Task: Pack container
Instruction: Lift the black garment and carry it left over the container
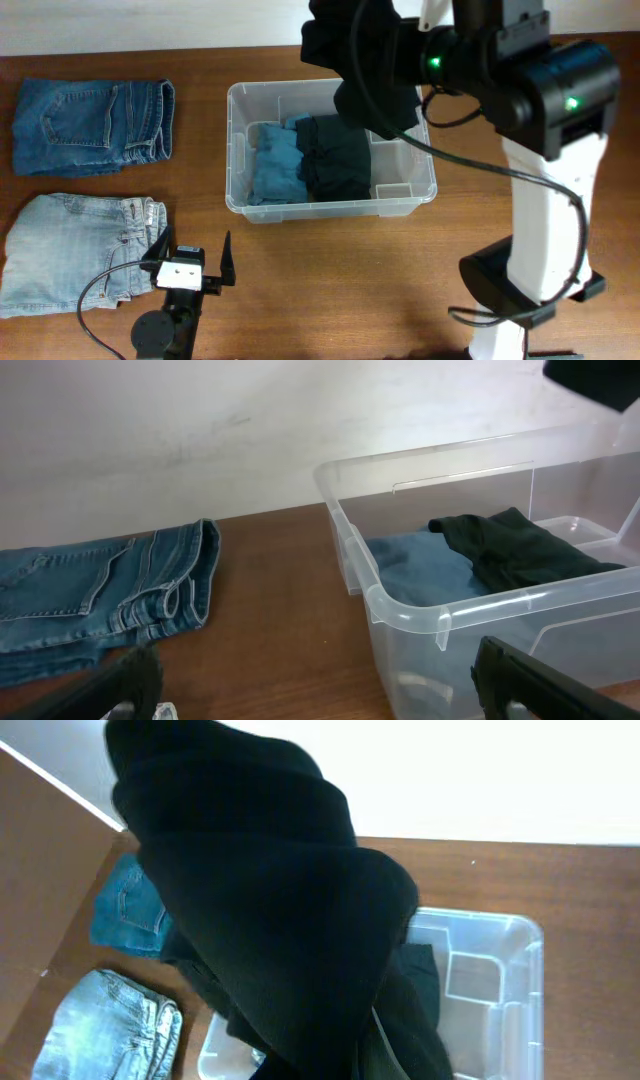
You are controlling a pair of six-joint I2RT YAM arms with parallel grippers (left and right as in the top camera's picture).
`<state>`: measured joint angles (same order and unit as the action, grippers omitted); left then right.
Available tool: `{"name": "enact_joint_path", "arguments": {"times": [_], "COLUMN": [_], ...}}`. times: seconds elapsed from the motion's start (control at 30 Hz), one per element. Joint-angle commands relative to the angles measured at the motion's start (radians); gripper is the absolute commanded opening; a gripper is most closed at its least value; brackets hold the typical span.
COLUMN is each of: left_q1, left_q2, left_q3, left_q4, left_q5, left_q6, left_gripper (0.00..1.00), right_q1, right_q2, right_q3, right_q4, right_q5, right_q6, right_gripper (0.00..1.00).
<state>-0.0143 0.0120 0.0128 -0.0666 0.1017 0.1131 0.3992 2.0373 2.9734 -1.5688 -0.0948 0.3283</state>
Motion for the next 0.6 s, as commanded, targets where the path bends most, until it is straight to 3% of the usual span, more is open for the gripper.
{"name": "enact_joint_path", "arguments": {"times": [0.0, 0.33, 0.57], "left_q1": [0.005, 0.005, 0.005], "left_q2": [-0.005, -0.005, -0.005], "left_q3": [-0.004, -0.004, -0.004], "left_q4": [-0.002, -0.002, -0.002], "left_q5": [0.007, 0.007, 0.007], "left_q6": [0.016, 0.016, 0.016], "left_gripper": [1.0, 0.99, 0.99], "right_q1": [0.007, 0.007, 0.007], "right_q2": [0.076, 0.246, 0.262], "right_q3": [0.009, 0.009, 0.005], "right_q4": [0.014, 0.013, 0.019], "right_q5": [-0.064, -0.162, -0.164], "right_q6": [0.056, 0.156, 0.193], "right_gripper": [0.04, 0.04, 0.04]}}
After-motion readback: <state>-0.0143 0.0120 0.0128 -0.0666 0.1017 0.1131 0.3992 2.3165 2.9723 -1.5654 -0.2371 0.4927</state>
